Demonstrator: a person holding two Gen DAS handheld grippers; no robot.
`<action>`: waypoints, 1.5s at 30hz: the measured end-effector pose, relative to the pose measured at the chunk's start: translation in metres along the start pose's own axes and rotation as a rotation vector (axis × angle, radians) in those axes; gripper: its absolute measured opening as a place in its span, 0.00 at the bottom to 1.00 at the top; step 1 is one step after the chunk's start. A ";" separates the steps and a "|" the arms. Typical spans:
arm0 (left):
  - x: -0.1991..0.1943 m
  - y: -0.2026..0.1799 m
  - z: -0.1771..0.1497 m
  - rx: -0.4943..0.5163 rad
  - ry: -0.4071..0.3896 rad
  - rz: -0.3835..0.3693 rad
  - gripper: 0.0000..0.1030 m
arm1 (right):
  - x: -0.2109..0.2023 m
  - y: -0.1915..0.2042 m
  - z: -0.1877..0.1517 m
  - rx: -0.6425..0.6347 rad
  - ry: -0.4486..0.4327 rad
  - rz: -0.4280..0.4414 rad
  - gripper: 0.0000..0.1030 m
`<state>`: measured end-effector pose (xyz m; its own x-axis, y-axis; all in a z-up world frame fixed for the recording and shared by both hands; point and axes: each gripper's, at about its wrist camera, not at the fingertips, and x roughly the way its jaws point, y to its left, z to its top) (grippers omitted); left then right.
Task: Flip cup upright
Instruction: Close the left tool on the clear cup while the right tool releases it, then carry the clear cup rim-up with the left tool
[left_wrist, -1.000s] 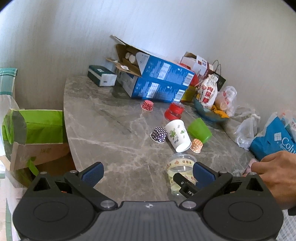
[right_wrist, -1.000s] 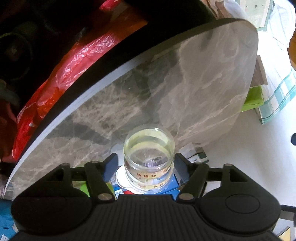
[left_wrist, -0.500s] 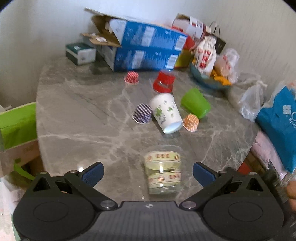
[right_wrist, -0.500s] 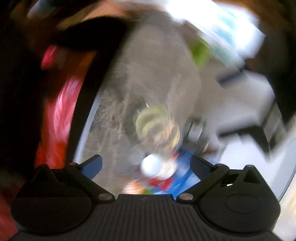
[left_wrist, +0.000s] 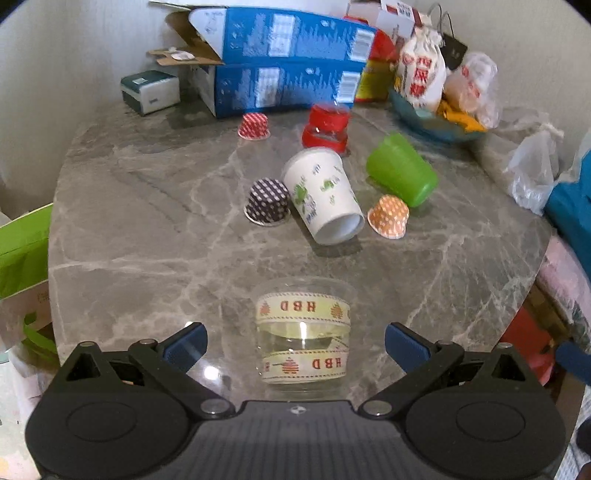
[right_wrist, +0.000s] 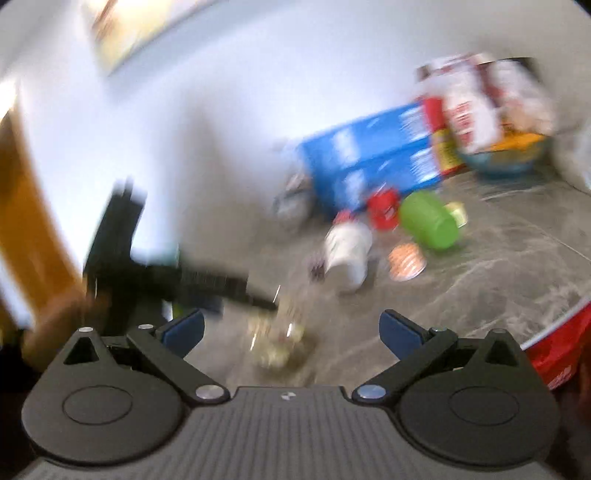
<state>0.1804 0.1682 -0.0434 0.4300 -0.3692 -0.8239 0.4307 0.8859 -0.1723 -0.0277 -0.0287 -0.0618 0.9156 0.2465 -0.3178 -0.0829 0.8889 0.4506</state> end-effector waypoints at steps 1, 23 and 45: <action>0.005 -0.002 0.001 0.007 0.021 0.005 1.00 | -0.001 -0.005 0.001 0.011 0.004 0.005 0.99; 0.050 -0.025 0.012 0.041 0.128 0.132 0.88 | 0.014 -0.053 -0.007 0.134 0.069 0.015 0.99; 0.027 -0.031 0.010 0.140 -0.046 0.026 0.64 | 0.026 -0.056 -0.006 0.137 0.089 0.020 0.99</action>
<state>0.1869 0.1282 -0.0545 0.4768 -0.3620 -0.8010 0.5243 0.8485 -0.0714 -0.0015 -0.0695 -0.0999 0.8752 0.3024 -0.3776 -0.0409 0.8240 0.5650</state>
